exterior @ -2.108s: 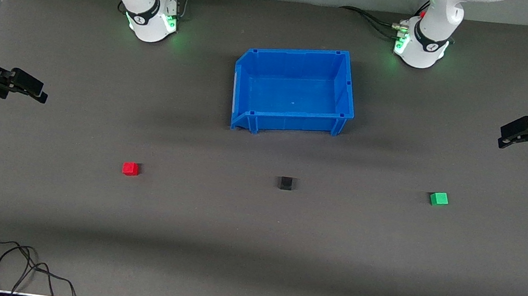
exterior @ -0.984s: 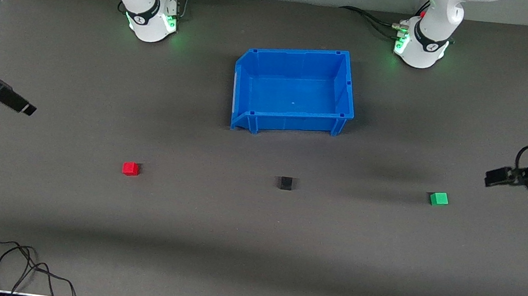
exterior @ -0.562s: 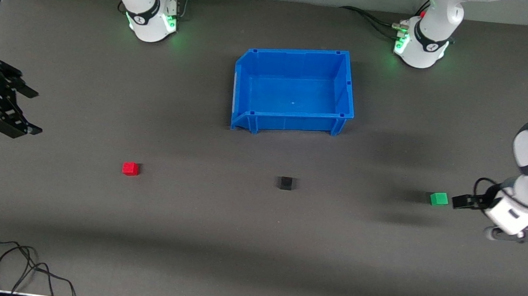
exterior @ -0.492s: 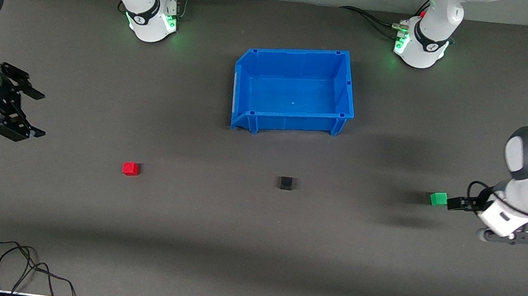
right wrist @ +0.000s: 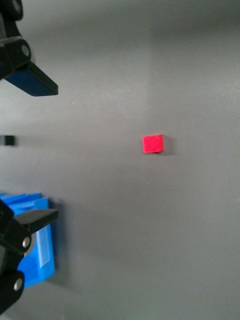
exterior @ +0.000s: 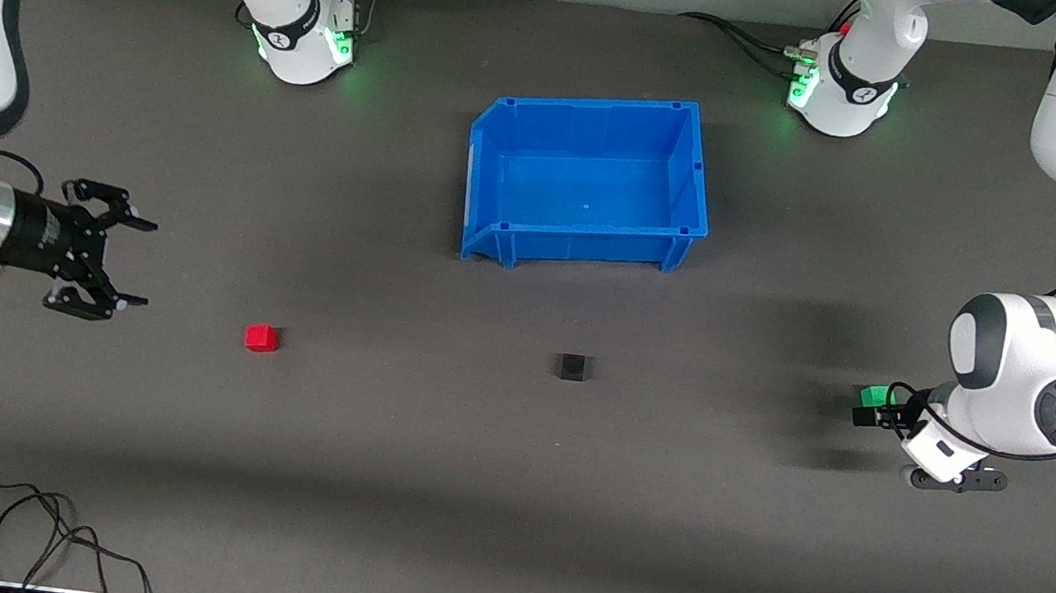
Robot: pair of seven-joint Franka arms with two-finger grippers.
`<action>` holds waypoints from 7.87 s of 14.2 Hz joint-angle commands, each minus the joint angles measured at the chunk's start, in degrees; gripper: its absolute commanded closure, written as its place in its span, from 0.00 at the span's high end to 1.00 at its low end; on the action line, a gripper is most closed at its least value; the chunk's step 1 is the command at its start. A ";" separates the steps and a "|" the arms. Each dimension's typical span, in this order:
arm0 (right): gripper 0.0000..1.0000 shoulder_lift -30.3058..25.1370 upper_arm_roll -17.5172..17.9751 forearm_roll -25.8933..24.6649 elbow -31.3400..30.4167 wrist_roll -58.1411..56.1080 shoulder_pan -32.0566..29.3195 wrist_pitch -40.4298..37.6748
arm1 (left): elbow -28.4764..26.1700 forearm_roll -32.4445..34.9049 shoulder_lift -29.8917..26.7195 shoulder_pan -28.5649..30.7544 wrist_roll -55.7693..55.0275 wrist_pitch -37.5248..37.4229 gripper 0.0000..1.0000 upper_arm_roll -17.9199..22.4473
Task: Attach green and red cubes to black cube
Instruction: 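Grasp the red cube with the right gripper while the left gripper grasps the green, then carry the red cube and green cube toward the black cube, then lower the red and green cubes against opposite sides of the black cube, then open both grippers and lift them away from the joined cubes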
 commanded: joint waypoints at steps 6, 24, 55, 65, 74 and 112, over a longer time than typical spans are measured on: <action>1.00 3.76 -0.16 11.24 -16.69 -13.55 0.78 23.66 | -2.37 0.35 0.74 1.03 -2.35 0.26 0.99 0.00; 0.48 18.62 -0.24 25.67 -16.79 -30.79 0.60 35.63 | -2.64 1.50 2.67 0.50 -2.00 0.61 0.32 -0.09; 0.24 24.06 -0.07 25.58 -2.03 20.43 37.68 52.15 | 15.20 -15.20 10.40 -24.02 -97.27 1.04 0.00 -2.29; 0.24 30.57 -0.07 20.57 3.25 20.98 42.00 54.18 | 14.76 -20.56 12.07 -29.90 -102.54 7.72 0.00 -2.38; 0.24 33.48 0.02 20.48 6.50 20.89 43.14 54.18 | 14.24 -20.48 13.57 -31.23 -104.31 9.40 0.00 -2.29; 1.00 21.46 -12.80 12.13 11.95 14.76 41.39 24.06 | 14.50 -19.33 0.50 -26.85 -103.43 -4.02 1.00 1.05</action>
